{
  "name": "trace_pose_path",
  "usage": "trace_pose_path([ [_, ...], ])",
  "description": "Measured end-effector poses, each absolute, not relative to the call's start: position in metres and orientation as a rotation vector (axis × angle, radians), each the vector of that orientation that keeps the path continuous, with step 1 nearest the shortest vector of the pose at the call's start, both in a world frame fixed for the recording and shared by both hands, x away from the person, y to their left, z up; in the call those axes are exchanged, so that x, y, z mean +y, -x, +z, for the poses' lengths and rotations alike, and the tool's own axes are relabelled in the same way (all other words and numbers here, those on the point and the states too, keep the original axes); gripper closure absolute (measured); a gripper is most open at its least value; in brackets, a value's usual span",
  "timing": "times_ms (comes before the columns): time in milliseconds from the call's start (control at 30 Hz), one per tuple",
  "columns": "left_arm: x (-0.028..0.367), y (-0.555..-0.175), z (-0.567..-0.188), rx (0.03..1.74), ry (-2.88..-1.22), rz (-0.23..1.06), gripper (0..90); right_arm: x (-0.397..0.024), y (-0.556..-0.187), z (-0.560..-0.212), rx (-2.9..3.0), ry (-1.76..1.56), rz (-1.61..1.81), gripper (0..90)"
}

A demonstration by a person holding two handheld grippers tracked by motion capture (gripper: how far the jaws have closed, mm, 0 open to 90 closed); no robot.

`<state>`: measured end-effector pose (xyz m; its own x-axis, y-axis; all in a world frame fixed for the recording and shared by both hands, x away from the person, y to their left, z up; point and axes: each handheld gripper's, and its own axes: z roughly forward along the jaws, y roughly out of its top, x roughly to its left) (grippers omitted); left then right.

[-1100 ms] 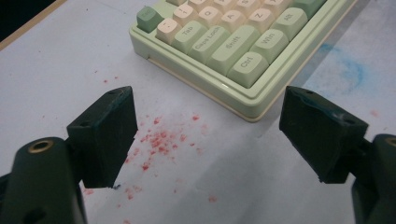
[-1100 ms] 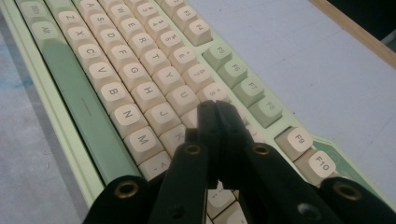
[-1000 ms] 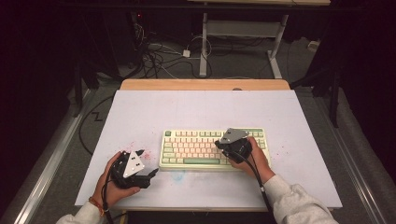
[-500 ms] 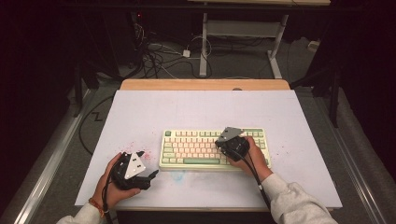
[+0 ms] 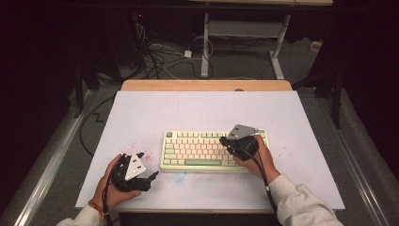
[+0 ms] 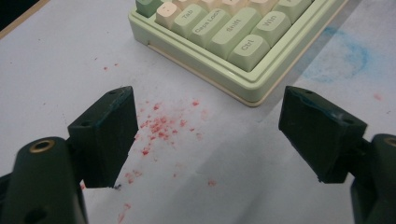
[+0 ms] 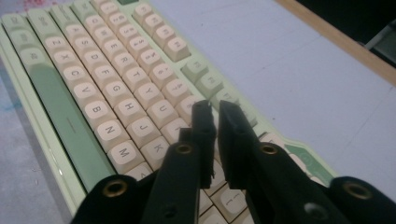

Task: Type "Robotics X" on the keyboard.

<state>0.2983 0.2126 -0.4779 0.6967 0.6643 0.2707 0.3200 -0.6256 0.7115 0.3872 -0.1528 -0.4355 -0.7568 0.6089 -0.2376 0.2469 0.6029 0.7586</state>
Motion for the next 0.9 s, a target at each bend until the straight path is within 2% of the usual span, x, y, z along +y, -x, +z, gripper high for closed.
trace_pose_path([
  [133, 0.214, -0.299, -0.477, 0.748, -2.253, 0.691, 18.6, -0.160, -0.382, -0.428, 2.323, -0.670, 1.069, 82.2],
  [233, 0.214, -0.300, -0.477, 0.749, -2.258, 0.688, 18.7, -0.164, -0.378, -0.426, 2.305, -0.664, 1.085, 76.3],
  [367, 0.213, -0.301, -0.478, 0.747, -2.266, 0.684, 18.9, -0.168, -0.374, -0.425, 2.281, -0.666, 1.104, 65.7],
  [433, 0.213, -0.301, -0.478, 0.749, -2.263, 0.685, 19.2, -0.170, -0.372, -0.425, 2.275, -0.655, 1.131, 56.8],
  [667, 0.209, -0.305, -0.476, 0.743, -2.253, 0.674, 20.8, -0.181, -0.356, -0.427, 2.198, -0.654, 1.161, 33.6],
  [900, 0.202, -0.311, -0.474, 0.756, -2.262, 0.662, 21.3, -0.202, -0.335, -0.431, 2.146, -0.648, 1.127, 26.4],
])
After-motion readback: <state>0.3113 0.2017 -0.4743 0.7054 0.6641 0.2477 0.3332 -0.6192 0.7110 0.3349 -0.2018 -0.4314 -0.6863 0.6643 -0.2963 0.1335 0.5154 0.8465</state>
